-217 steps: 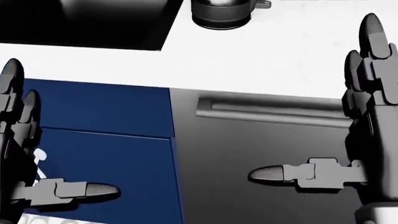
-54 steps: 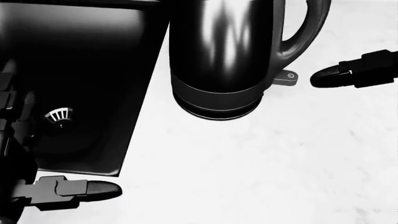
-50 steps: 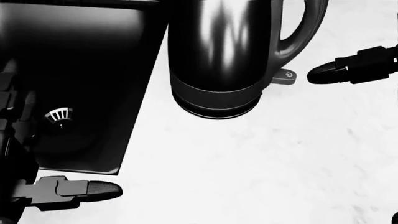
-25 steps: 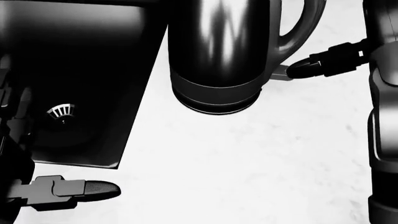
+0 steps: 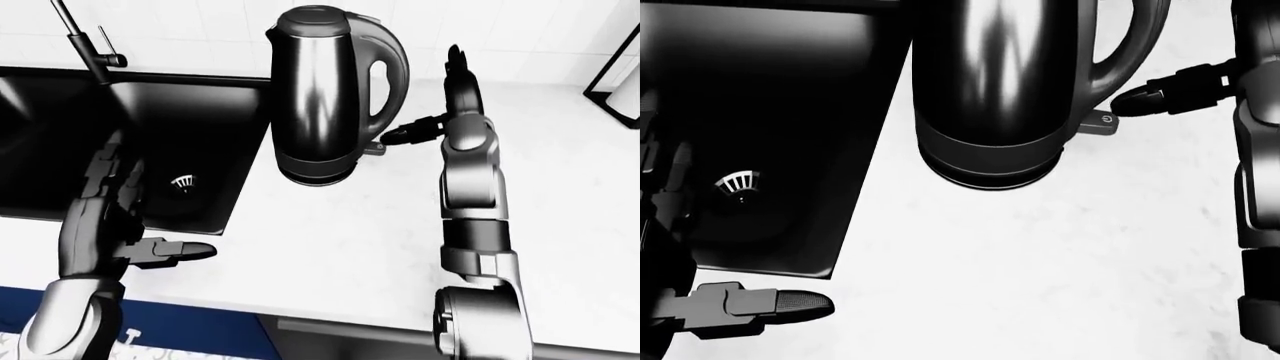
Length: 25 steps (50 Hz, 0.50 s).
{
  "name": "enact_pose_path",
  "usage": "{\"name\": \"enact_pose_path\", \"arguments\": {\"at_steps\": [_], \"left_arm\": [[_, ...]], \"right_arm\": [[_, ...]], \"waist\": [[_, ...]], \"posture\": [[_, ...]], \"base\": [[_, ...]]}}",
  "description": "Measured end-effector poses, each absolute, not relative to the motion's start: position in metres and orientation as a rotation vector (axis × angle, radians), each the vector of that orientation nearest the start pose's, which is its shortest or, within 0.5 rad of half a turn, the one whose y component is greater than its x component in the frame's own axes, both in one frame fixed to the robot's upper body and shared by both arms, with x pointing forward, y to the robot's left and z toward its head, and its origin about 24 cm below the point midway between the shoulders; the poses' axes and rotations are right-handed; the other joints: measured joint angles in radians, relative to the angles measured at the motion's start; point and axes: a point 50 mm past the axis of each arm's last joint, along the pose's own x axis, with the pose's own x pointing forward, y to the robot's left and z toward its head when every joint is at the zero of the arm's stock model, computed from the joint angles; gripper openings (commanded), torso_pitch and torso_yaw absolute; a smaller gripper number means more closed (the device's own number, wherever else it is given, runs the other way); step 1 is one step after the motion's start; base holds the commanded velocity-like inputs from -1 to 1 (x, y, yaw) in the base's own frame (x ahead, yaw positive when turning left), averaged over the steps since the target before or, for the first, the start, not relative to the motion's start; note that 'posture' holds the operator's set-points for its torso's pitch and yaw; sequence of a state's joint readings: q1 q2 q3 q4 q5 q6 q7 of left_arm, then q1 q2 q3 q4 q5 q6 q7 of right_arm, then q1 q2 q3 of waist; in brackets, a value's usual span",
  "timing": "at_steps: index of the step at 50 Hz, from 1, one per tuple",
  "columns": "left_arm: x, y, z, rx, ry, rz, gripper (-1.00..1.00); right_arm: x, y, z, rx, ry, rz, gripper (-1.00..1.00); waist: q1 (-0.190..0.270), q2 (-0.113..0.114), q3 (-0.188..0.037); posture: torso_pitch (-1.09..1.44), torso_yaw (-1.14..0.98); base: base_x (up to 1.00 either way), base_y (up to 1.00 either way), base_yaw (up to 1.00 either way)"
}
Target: Press down the lever to turn on the electric kettle.
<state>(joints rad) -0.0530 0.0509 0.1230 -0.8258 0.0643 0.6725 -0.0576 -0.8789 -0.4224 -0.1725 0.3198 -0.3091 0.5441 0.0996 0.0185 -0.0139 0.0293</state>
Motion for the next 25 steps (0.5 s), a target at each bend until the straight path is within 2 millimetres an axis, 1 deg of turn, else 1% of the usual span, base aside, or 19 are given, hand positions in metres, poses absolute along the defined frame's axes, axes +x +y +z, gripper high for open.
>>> {"name": "enact_pose_path", "arguments": {"at_steps": [13, 25], "left_arm": [[0.219, 0.177, 0.173, 0.109, -0.203, 0.095, 1.0], [0.218, 0.177, 0.172, 0.108, -0.201, 0.098, 1.0]], "right_arm": [[0.378, -0.241, 0.231, -0.513, -0.017, -0.289, 1.0], [0.386, -0.235, 0.219, -0.532, 0.021, -0.264, 1.0]], "waist": [[0.002, -0.004, 0.0], [0.002, -0.002, 0.003]], "posture": [[0.0, 0.0], [0.0, 0.0]], "base": [[0.0, 0.0, 0.0], [0.0, 0.0, 0.0]]}}
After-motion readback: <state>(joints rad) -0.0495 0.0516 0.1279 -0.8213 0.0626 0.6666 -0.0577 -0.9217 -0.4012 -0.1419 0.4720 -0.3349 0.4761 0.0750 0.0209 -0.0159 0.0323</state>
